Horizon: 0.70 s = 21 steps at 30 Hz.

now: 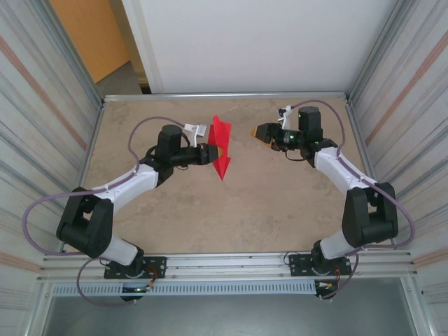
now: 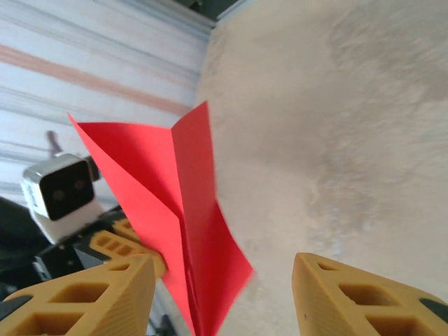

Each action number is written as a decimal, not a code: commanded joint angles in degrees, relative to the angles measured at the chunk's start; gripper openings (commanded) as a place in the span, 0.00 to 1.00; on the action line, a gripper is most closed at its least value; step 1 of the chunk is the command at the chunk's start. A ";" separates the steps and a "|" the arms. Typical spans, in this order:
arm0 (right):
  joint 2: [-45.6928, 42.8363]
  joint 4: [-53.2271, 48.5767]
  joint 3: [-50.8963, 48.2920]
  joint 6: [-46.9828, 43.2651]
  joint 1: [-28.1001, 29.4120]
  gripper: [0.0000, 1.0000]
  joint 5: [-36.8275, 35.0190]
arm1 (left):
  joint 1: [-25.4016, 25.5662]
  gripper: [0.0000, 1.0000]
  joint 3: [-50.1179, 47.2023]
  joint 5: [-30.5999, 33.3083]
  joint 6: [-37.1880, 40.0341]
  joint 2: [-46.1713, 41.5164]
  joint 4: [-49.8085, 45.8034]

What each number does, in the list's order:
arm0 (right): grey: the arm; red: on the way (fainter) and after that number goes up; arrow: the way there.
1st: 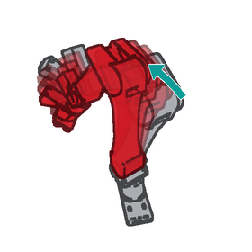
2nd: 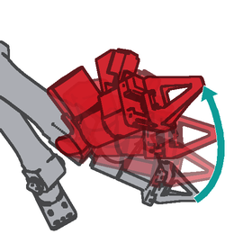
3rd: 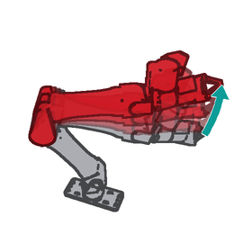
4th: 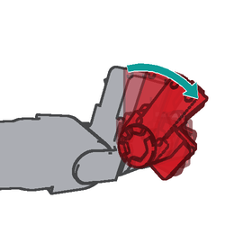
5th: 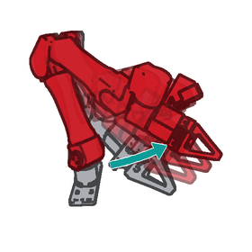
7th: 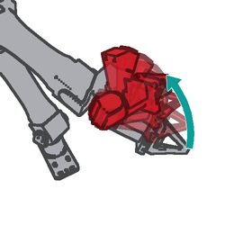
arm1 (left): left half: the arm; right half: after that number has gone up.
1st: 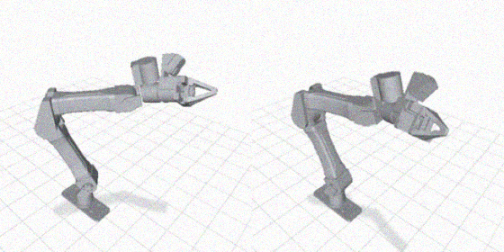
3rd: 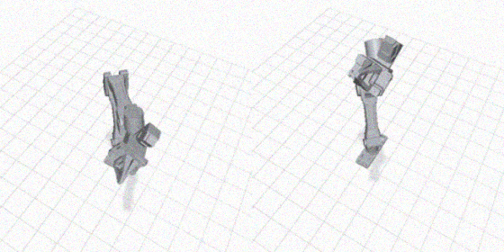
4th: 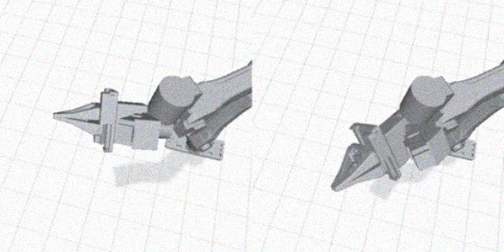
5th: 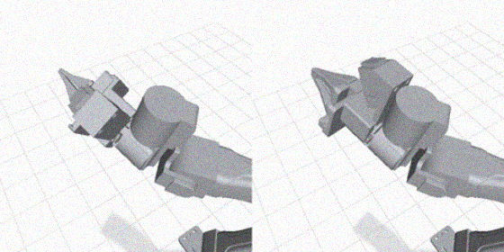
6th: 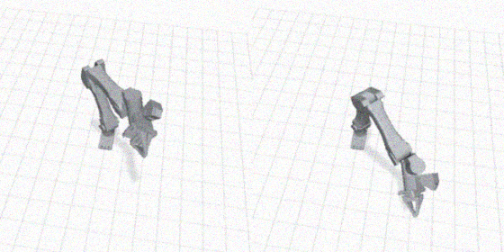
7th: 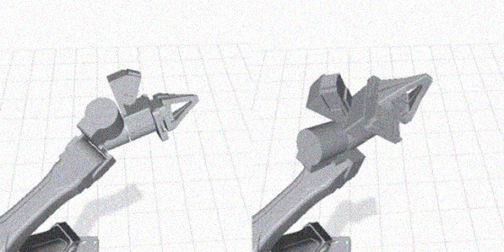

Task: Fold a paper plane with a square sheet of paper (pick it up from the middle)
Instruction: Turn over the paper at the center of the table.

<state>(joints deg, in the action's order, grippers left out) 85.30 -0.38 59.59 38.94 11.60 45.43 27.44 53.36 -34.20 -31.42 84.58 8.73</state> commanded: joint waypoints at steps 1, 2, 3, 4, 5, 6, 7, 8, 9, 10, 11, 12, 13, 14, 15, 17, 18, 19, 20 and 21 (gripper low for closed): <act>-3.81 -8.13 0.61 -7.48 -0.59 0.55 -9.29 | 2.94 0.13 7.53 16.55 12.48 -0.67 -21.95; -4.16 -8.73 0.53 -8.08 -0.76 0.55 -10.64 | 3.96 0.13 9.55 21.07 14.14 0.18 -25.93; -4.52 -9.38 0.55 -8.54 -0.96 0.55 -12.10 | 5.11 0.13 11.86 26.17 15.80 1.26 -30.18; -4.68 -9.78 0.55 -8.90 -1.04 0.56 -13.26 | 6.40 0.13 14.25 31.51 17.27 2.54 -33.91; -4.82 -10.06 0.59 -9.26 -1.28 0.56 -14.11 | 7.43 0.13 16.13 35.99 18.32 3.72 -36.80; -4.89 -10.45 0.69 -9.41 -1.46 0.56 -15.07 | 8.61 0.13 18.13 40.64 19.23 5.05 -39.72; -5.03 -10.76 0.70 -9.48 -1.92 0.56 -15.97 | 9.71 0.13 20.02 46.42 19.81 6.76 -42.29; -5.22 -10.94 0.62 -9.49 -2.20 0.56 -16.93 | 10.39 0.13 21.47 50.51 20.12 8.03 -44.22; -5.43 -11.11 0.45 -9.35 -2.73 0.56 -17.86 | 11.37 0.13 22.97 55.13 20.63 9.81 -46.02; -5.64 -11.12 0.22 -9.16 -3.41 0.56 -18.23 | 12.28 0.13 24.47 59.57 21.02 11.49 -47.91; -5.66 -11.13 0.08 -8.80 -4.07 0.56 -18.21 | 12.95 0.13 25.90 62.82 21.22 13.31 -49.59; -5.89 -11.07 -0.13 -8.24 -5.08 0.56 -18.10 | 13.58 0.13 27.49 65.96 21.15 15.29 -51.43; -5.99 -10.99 -0.51 -7.71 -6.02 0.56 -17.86 | 14.20 0.13 28.85 68.74 20.99 17.28 -52.93; -6.22 -10.80 -0.82 -7.38 -6.69 0.56 -17.83 | 14.62 0.13 29.96 70.38 20.81 18.82 -53.78; -6.37 -10.57 -1.20 -7.13 -7.51 0.56 -17.70 | 14.95 0.13 30.74 72.06 20.70 20.58 -54.37; -6.79 -10.39 -1.84 -6.72 -8.52 0.56 -17.74 | 15.47 0.12 32.09 74.85 20.22 23.51 -55.14; -6.97 -10.34 -2.08 -6.59 -8.90 0.56 -17.73 | 15.74 0.12 32.53 76.14 19.93 24.91 -55.24; -7.06 -10.34 -2.22 -6.53 -9.21 0.56 -17.75 | 15.87 0.12 32.77 77.18 19.74 26.04 -55.21; -7.09 -10.34 -2.29 -6.50 -9.52 0.56 -17.93 | 16.04 0.12 33.15 78.22 19.43 27.34 -55.27; -7.07 -10.34 -2.38 -6.38 -9.68 0.56 -18.05 | 16.41 0.12 33.53 78.70 19.04 28.50 -55.28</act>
<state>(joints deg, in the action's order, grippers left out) 80.40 -10.31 57.93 32.29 2.28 28.10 43.13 84.42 35.94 -11.88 111.37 -42.94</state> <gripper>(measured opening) 0.562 0.121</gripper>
